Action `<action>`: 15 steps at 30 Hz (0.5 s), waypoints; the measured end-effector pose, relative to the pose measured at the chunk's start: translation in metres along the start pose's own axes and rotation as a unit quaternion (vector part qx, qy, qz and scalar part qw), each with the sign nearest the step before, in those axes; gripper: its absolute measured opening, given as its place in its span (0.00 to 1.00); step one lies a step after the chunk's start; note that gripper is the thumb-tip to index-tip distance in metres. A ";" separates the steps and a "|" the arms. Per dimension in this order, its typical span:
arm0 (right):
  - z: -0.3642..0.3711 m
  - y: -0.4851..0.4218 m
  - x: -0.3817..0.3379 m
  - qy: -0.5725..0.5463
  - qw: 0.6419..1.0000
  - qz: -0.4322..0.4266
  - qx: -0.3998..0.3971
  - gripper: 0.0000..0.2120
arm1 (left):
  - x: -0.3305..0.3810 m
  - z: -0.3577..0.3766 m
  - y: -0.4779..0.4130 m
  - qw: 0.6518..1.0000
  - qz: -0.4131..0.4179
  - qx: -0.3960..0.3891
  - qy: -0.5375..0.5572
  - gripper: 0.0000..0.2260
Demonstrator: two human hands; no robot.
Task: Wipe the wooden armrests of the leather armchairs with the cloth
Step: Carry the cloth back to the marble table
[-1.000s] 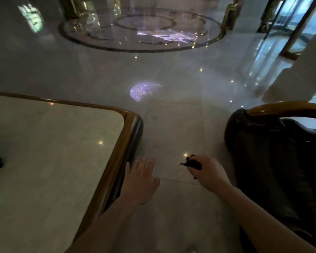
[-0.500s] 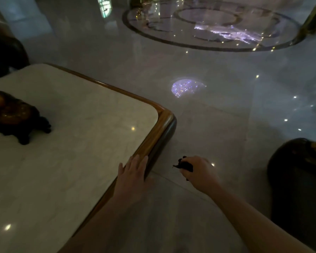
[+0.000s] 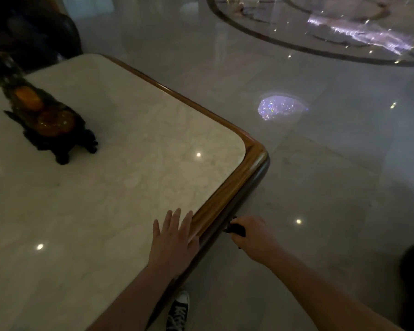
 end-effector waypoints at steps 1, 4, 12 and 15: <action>0.010 -0.017 0.000 -0.003 1.000 0.001 -0.001 0.07 | -0.011 0.009 -0.011 1.000 -0.002 -0.004 -0.001 0.30; 0.050 -0.070 0.007 0.003 1.000 0.025 -0.015 0.11 | -0.049 0.045 -0.049 1.000 0.001 -0.029 -0.010 0.31; 0.152 -0.208 0.053 -0.023 0.996 0.078 -0.038 0.12 | -0.119 0.166 -0.148 0.997 0.009 -0.071 -0.013 0.32; 0.182 -0.251 0.059 0.017 0.998 0.054 -0.032 0.14 | -0.136 0.200 -0.170 0.998 -0.013 -0.060 -0.011 0.34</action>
Point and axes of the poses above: each hand's wrist, its own y-axis away from the middle knuckle, its own z-axis out of the palm, x = y × z, the point moved 10 cm from there along -y, towards the middle knuckle, and after that the axes turned 12 degrees about -y, right-handed, at the moved point
